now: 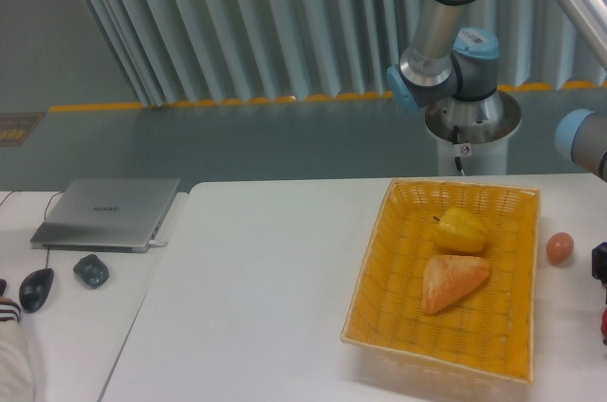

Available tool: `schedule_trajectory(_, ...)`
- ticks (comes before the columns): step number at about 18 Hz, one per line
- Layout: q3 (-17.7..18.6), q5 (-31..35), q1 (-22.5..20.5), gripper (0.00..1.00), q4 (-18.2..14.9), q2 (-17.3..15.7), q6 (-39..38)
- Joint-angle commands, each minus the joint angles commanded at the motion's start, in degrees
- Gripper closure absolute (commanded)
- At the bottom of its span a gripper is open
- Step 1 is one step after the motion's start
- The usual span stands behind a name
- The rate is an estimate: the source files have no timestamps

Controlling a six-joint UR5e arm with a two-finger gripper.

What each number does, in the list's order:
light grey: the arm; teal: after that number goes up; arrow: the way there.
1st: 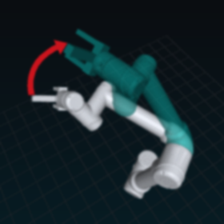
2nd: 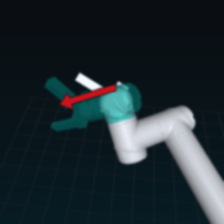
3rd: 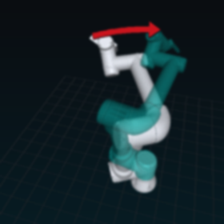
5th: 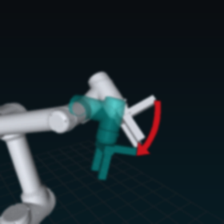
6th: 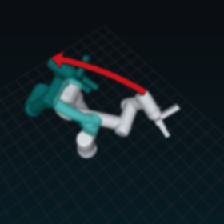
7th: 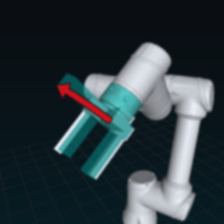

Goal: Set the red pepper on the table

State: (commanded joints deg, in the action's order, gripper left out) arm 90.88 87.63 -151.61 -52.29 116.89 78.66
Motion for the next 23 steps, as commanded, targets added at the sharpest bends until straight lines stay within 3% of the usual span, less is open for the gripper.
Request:
schedule_trajectory(4, 0.26, -0.09, 0.09, 0.00, -0.18, -1.14, 0.26)
schedule_trajectory(9, 4.21, -0.17, 0.27, 0.00, -0.96, -7.11, 10.97)
schedule_trajectory(13, 6.06, -0.09, 0.97, 0.00, -1.14, -10.53, 12.57)
schedule_trajectory(19, 3.70, 0.17, 1.58, 0.00, -10.53, -13.27, 14.58)
schedule_trajectory(23, 1.50, 1.05, 0.97, 0.00, -14.93, -14.33, 30.64)
